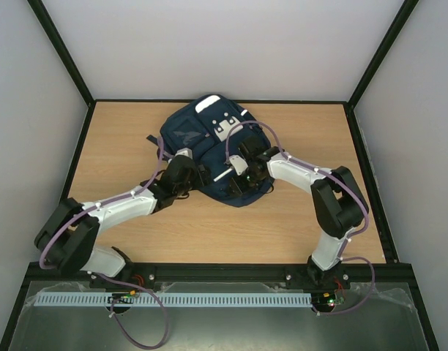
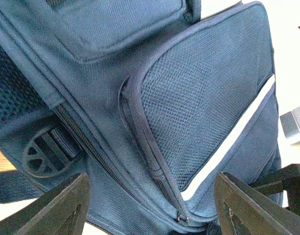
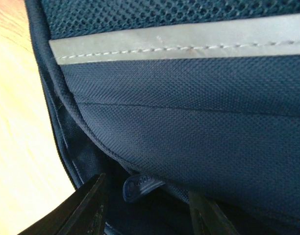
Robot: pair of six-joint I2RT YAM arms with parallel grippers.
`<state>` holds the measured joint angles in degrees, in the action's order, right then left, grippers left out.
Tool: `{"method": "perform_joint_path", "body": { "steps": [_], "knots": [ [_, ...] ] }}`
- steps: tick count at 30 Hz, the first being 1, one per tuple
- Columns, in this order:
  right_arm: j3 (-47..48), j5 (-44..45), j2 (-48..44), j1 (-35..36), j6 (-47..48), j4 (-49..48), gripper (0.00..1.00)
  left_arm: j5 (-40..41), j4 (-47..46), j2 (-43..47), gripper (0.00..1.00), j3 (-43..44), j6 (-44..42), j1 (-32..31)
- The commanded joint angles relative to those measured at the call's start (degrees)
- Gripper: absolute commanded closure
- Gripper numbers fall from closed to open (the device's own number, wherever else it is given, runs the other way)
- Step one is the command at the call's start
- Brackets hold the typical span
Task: Pack the student bag
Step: Zip the student bag at the center of the board.
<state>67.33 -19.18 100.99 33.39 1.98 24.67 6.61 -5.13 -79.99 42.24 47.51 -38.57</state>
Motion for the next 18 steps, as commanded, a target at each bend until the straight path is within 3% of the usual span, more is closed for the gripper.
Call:
{"method": "perform_joint_path", "body": {
  "steps": [1,7,13,18],
  "knots": [
    [2.6,2.6,1.7,0.7,-1.7,2.1,0.55,-2.9,-4.0,-2.8,0.3,0.6,3.6,0.3],
    [2.5,2.8,2.4,1.1,-2.4,-0.1,0.66,-5.0,-7.0,-6.4,0.35,0.7,5.2,0.3],
    [2.9,6.2,3.2,1.6,-2.4,-1.2,0.86,-6.1,-8.1,-7.4,0.32,0.0,6.6,0.3],
    [1.1,6.8,-2.1,1.6,-0.3,-0.7,0.95,-6.5,-9.0,-7.6,0.33,-0.5,7.6,0.3]
  ]
}}
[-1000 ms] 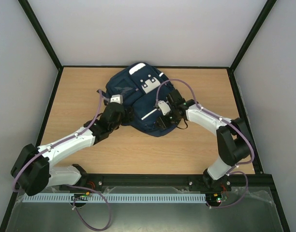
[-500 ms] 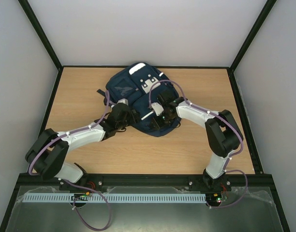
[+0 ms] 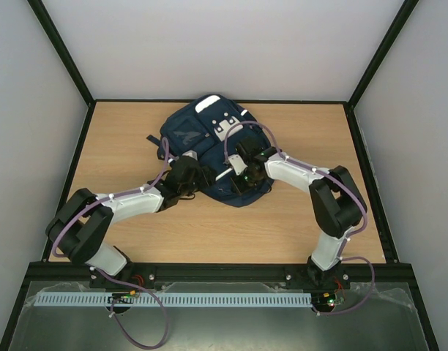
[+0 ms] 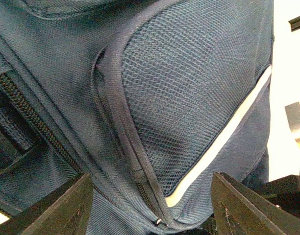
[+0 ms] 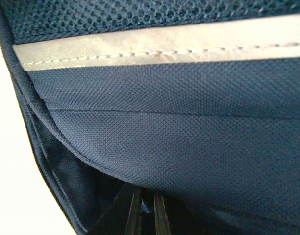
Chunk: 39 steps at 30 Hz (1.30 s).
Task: Pack the student bag
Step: Zip the student bag at the center of the board.
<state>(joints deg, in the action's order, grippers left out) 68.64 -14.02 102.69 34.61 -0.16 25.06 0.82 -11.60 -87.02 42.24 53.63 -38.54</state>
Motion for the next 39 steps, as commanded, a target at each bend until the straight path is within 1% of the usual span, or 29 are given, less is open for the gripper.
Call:
{"method": "perform_joint_path", "body": {
  "steps": [1,5,9,17,18,19,20,21,22,27,33,37,39],
  "knots": [
    [-0.5,1.2,-4.7,0.3,2.3,-0.6,0.95,-0.7,-2.7,-0.8,0.34,-0.5,1.6,0.3],
    [-1.4,1.8,-8.4,0.4,4.0,1.2,0.97,-1.3,-2.9,-2.1,0.4,-0.3,2.1,0.2],
    [-1.8,3.3,-9.4,0.4,6.0,3.2,0.98,-2.0,-4.0,-2.2,0.46,-0.4,2.0,-0.3],
    [-2.9,3.4,-10.3,0.4,6.5,3.3,0.99,-2.6,-5.3,-3.9,0.49,0.1,3.1,-1.1],
    [-3.3,3.2,-10.2,0.3,6.4,3.2,0.98,-2.4,-5.3,-4.0,0.49,0.2,3.2,-1.4],
    [-3.6,3.1,-10.0,0.4,6.5,3.2,0.94,-2.1,-5.4,-4.0,0.49,0.2,3.3,-1.5],
    [-3.9,3.4,-9.8,0.3,6.6,3.0,0.88,-1.9,-5.4,-4.0,0.48,0.1,3.4,-1.7],
    [-4.4,3.9,-9.9,0.4,6.7,2.7,0.83,-1.8,-5.4,-4.0,0.48,0.1,3.5,-1.8],
    [-4.9,4.6,-9.9,0.4,6.9,2.2,0.81,-1.8,-5.3,-4.0,0.48,0.1,3.4,-1.9],
    [-5.4,7.2,-10.0,0.3,7.8,0.2,0.74,-1.1,-4.7,-4.2,0.47,0.3,3.0,-2.1],
    [-5.2,9.5,-8.9,0.4,9.7,-1.4,0.7,-1.5,-4.6,-4.4,0.47,0.1,2.8,-2.1],
    [-5.0,10.0,-8.1,0.4,11.4,-1.6,0.6,-1.4,-4.6,-4.1,0.47,0.2,2.8,-2.1],
    [-5.1,9.0,-7.4,0.4,12.7,-1.5,0.59,-1.4,-4.5,-4.1,0.47,0.3,2.6,-2.1]
  ]
}}
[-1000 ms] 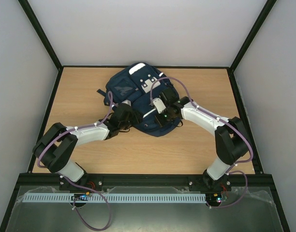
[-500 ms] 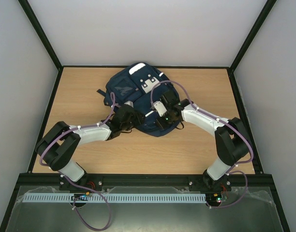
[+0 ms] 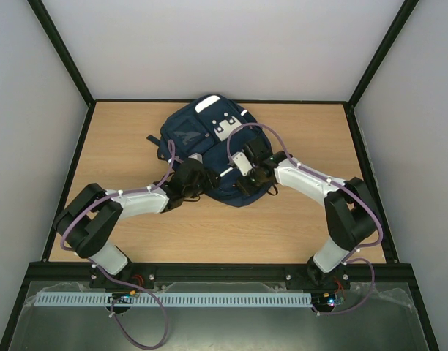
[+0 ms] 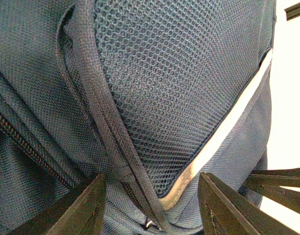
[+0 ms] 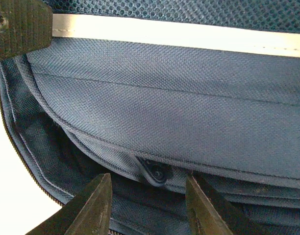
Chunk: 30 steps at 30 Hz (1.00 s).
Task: Pack the student bag
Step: Zip the student bag at the center of the board.
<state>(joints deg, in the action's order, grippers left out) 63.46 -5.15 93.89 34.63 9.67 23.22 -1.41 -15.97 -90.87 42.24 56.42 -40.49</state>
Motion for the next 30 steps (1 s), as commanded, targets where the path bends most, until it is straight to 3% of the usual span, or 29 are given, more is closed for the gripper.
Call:
{"method": "perform_joint_path", "body": {
  "steps": [1,11,16,20,24,30],
  "knots": [
    [0.1,-0.6,1.7,0.3,3.5,0.3,0.59,0.9,-0.1,-0.3,0.47,0.3,-0.3,-0.2],
    [-0.4,-4.3,5.3,0.3,5.8,-2.9,0.64,0.8,-0.3,-0.5,0.47,-0.1,0.0,-0.2],
    [-1.0,-5.4,5.1,0.3,6.3,-3.8,0.9,0.8,0.4,-0.4,0.47,0.2,-0.3,-0.2],
    [-1.6,-6.9,2.2,0.3,6.0,-2.4,0.99,0.9,0.3,-0.6,0.44,0.5,0.0,-0.2],
    [-2.5,-7.0,-1.6,0.3,6.0,-1.0,0.99,0.2,0.5,-1.3,0.33,1.3,0.5,-0.2],
    [-3.1,-7.9,-4.1,0.3,4.9,1.8,0.99,-2.7,-2.3,-2.4,0.4,1.1,2.3,-0.3]
  ]
}}
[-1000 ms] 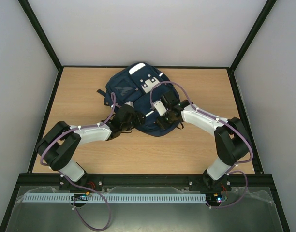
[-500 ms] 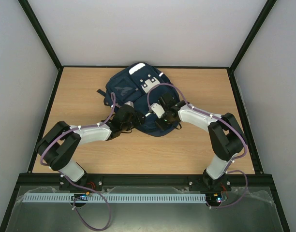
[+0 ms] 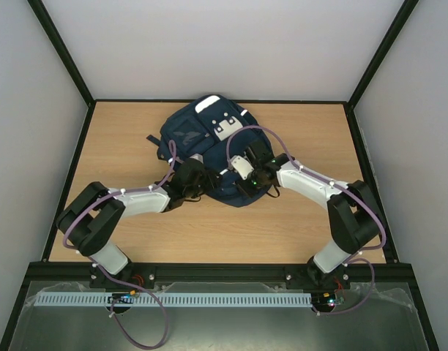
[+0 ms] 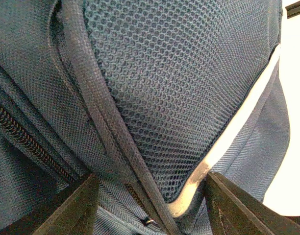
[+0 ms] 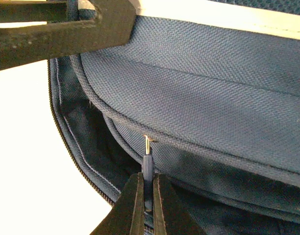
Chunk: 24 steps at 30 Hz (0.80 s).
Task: Pack the student bag
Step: Zip the student bag at the center of the board.
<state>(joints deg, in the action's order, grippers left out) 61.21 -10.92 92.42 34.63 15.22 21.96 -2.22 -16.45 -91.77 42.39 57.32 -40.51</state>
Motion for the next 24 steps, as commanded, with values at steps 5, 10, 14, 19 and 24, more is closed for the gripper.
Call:
{"method": "perform_joint_path", "body": {
  "steps": [5,10,14,19,24],
  "knots": [
    [-1.7,-1.9,-3.6,0.3,-0.9,3.4,0.99,-2.8,-2.8,-2.0,0.44,1.6,1.8,-0.7],
    [-1.5,-2.3,-3.7,0.3,-1.2,3.7,0.99,-5.7,-3.4,-4.0,0.5,3.5,1.9,-1.5],
    [-1.4,-2.7,-3.4,0.3,-1.7,3.6,0.99,-6.8,-4.0,-5.1,0.6,3.8,2.6,-2.4],
    [-1.7,0.1,-2.7,0.2,-0.9,3.9,0.99,-5.1,-1.8,-3.4,0.75,3.7,1.7,-2.5],
    [-2.3,-1.0,-2.2,-2.3,0.0,6.3,0.99,-1.8,2.7,0.5,0.96,3.4,-1.1,-2.0]
  ]
}}
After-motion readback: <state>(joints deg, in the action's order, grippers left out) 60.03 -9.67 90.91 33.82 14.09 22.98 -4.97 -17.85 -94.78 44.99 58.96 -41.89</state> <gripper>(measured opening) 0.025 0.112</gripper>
